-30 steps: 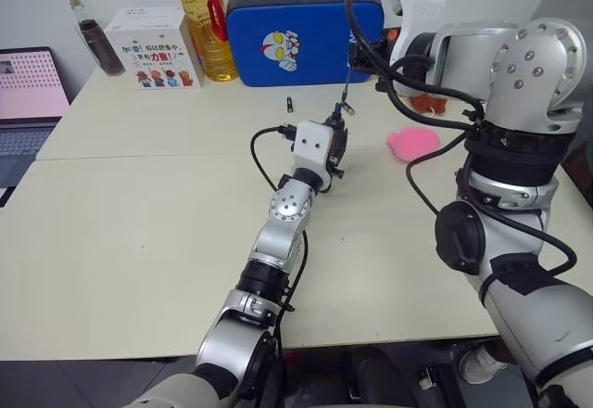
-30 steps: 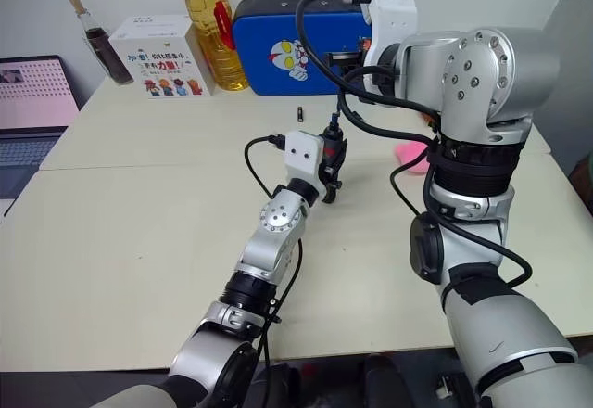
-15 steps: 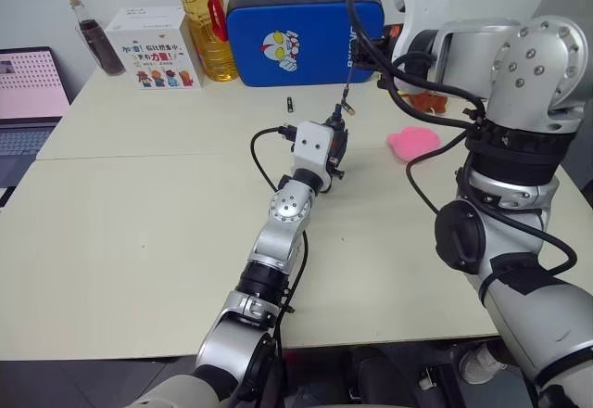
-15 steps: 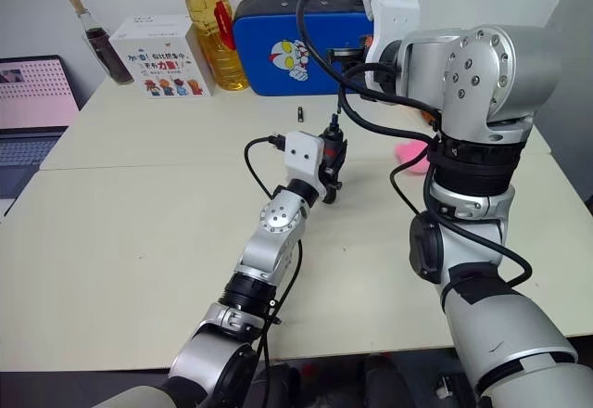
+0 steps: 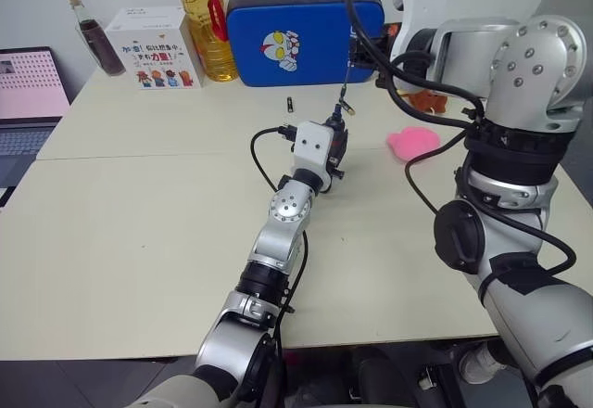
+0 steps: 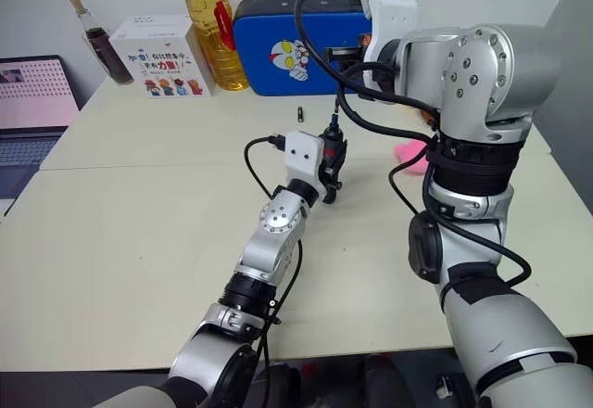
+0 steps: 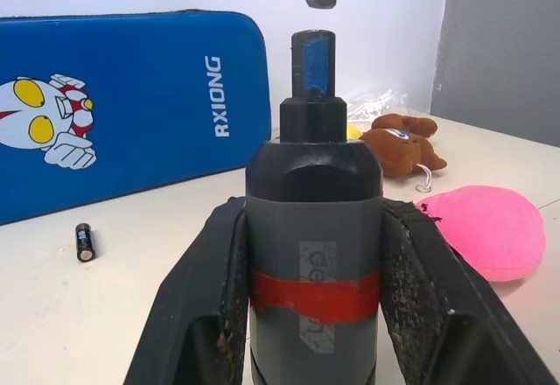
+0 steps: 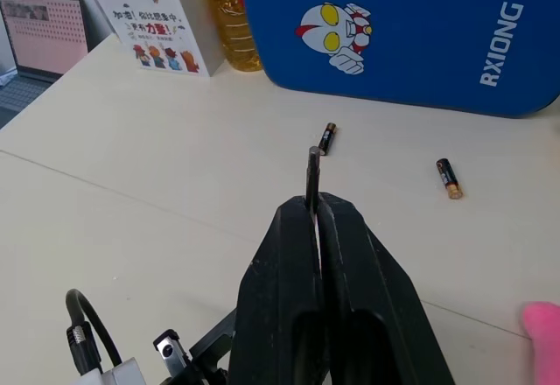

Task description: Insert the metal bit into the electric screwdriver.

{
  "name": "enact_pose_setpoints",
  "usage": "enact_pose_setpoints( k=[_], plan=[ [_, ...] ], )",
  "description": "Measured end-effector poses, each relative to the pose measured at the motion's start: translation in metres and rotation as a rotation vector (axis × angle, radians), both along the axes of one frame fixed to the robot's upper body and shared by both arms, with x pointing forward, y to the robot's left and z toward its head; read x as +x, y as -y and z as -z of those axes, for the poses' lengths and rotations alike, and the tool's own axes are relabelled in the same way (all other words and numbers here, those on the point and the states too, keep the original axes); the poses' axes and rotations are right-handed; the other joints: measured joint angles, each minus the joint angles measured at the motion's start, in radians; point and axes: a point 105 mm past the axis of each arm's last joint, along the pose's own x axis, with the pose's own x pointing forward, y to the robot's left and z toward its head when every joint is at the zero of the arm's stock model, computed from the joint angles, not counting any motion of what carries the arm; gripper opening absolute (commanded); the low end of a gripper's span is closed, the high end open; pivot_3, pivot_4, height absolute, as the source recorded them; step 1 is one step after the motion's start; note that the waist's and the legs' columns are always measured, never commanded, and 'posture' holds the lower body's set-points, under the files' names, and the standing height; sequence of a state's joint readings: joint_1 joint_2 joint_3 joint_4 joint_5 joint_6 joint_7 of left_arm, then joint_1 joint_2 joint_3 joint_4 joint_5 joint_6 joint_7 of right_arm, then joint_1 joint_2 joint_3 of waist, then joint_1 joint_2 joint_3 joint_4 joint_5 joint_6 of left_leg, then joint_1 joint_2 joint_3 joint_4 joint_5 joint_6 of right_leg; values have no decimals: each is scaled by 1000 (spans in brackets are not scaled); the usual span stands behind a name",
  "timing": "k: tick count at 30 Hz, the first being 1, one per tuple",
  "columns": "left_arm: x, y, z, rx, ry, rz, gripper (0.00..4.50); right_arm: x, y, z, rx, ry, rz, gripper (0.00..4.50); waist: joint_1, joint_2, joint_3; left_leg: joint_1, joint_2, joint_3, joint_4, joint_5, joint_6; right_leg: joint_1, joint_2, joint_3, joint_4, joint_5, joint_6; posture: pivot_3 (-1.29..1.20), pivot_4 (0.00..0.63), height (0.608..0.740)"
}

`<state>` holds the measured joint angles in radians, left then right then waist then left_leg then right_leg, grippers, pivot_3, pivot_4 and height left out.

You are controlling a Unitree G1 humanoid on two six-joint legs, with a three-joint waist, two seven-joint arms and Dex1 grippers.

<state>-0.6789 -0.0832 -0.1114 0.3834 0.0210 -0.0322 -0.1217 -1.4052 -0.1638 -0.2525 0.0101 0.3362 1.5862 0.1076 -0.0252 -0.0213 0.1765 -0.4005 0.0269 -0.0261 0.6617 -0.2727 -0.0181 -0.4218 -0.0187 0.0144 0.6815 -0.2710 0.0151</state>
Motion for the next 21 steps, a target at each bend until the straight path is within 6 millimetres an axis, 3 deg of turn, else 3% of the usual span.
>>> enact_pose_setpoints(
  k=[21],
  plan=[
    [-1, 0, 0, -1, 1, 0, 1654, 0, -2, 2, -1, -10, -3, 85, 0, 0, 0, 0, 0, 0, 0, 0, 0, 0, 0, 0, 0, 0, 0, 0, 150, 740]
  ],
)
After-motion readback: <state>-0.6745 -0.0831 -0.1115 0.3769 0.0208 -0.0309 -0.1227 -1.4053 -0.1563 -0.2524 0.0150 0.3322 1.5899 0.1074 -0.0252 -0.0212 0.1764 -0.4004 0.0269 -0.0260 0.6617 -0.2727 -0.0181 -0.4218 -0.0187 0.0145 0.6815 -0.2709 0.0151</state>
